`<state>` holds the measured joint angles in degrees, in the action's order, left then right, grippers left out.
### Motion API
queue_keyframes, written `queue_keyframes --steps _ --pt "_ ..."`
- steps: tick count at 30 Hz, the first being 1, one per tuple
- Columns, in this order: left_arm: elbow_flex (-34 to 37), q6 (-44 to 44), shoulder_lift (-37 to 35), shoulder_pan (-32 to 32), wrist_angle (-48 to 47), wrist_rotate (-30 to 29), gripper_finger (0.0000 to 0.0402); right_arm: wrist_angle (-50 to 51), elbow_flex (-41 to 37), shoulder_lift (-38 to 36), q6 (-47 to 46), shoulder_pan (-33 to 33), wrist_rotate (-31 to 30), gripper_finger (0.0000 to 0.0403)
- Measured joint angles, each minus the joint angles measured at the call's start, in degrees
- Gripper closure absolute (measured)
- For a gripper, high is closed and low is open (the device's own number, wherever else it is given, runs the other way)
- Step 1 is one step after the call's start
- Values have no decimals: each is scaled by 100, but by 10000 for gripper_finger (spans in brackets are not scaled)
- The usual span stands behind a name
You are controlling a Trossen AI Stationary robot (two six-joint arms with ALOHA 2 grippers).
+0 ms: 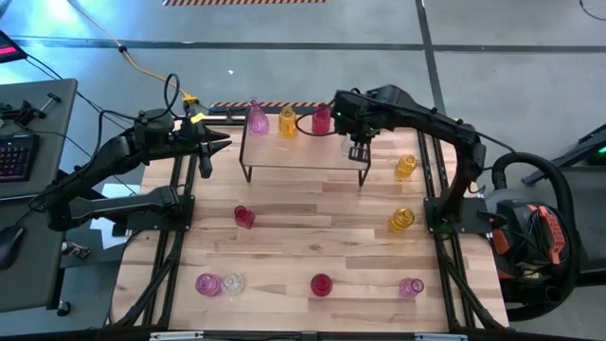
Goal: Sort vases onto shelf
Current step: Put the right transparent vase on the shelf and align it with the other transparent vase
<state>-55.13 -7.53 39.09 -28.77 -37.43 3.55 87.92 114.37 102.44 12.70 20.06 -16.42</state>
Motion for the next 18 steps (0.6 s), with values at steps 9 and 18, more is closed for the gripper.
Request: queue_keyframes --steps 9,18 --pt "0 0 2 -2 7 -186 330 -127 -2 71 239 150 40 398" --pt "0 -4 1 -2 15 -251 330 -89 -2 139 306 257 37 398"
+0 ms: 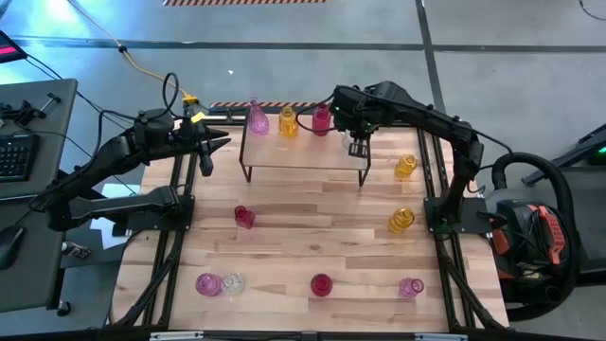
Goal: Sort vases onto shelf
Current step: Put the right transparent vase on the shelf and align it with the other transparent vase
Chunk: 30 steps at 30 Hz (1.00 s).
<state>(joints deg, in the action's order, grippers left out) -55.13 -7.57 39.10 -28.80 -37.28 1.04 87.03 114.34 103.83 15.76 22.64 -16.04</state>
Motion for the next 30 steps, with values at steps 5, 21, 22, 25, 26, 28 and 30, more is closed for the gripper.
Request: queue_keyframes --steps 5,21,22,25,26,28,30 --pt "0 -4 -1 0 2 -2 330 -24 -2 11 85 26 7 398" --pt "0 -13 -1 0 6 -2 330 26 -9 11 84 26 45 392" --pt "0 -13 -1 0 7 -2 330 21 -9 11 84 26 45 392" --pt "0 -13 -1 0 7 -2 330 23 -9 27 82 26 45 391" --pt "0 -13 -1 0 7 -2 330 31 -9 38 78 26 59 391" --pt "0 -13 -1 0 5 -2 330 15 -6 88 81 35 85 391" --pt "0 -13 -1 0 6 -2 330 11 -2 99 80 37 47 391"
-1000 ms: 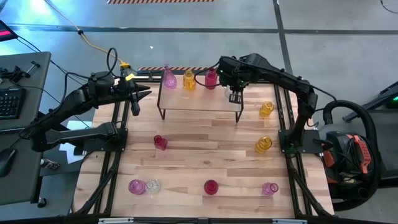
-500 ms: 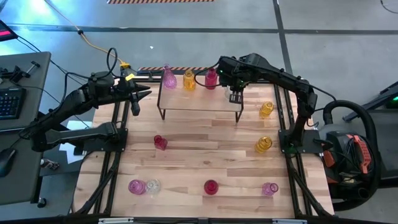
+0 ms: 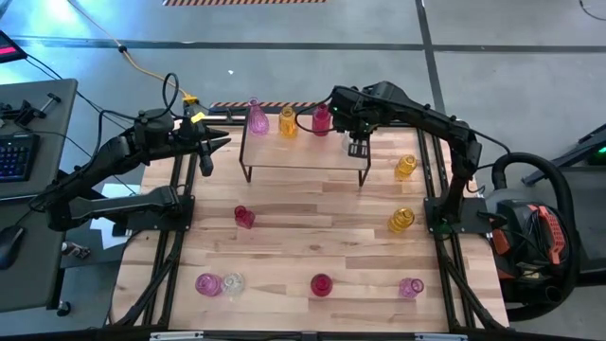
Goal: Sort vases onto shelf
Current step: Put the right transparent vase on the shelf and align it with the other transparent vase
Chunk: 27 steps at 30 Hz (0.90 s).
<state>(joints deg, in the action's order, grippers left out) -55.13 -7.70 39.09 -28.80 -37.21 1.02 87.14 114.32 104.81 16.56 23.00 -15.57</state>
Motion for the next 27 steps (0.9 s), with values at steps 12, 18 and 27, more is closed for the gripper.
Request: queue_keyframes --steps 12,18,27 --pt "0 0 2 0 -1 0 330 -33 0 9 -105 13 10 390" --pt "0 -35 2 0 0 0 330 -125 -7 20 -107 11 -1 367" --pt "0 -43 1 0 -2 0 330 -193 -13 26 -120 11 -119 350"
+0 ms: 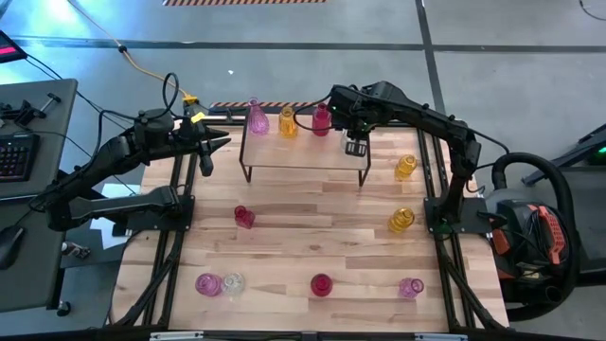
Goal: Sort vases onto shelf
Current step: Put the right transparent vase on the shelf and align it with the other transparent vase
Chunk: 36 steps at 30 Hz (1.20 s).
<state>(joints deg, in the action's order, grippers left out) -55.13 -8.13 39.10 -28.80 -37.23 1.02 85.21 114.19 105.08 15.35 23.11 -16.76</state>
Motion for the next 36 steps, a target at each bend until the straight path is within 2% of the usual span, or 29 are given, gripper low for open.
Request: queue_keyframes --steps 21,36 --pt "0 -1 0 0 1 -22 330 85 0 0 -140 0 -59 350" --pt "0 -1 -1 0 16 -22 330 90 7 -2 -245 139 184 350"
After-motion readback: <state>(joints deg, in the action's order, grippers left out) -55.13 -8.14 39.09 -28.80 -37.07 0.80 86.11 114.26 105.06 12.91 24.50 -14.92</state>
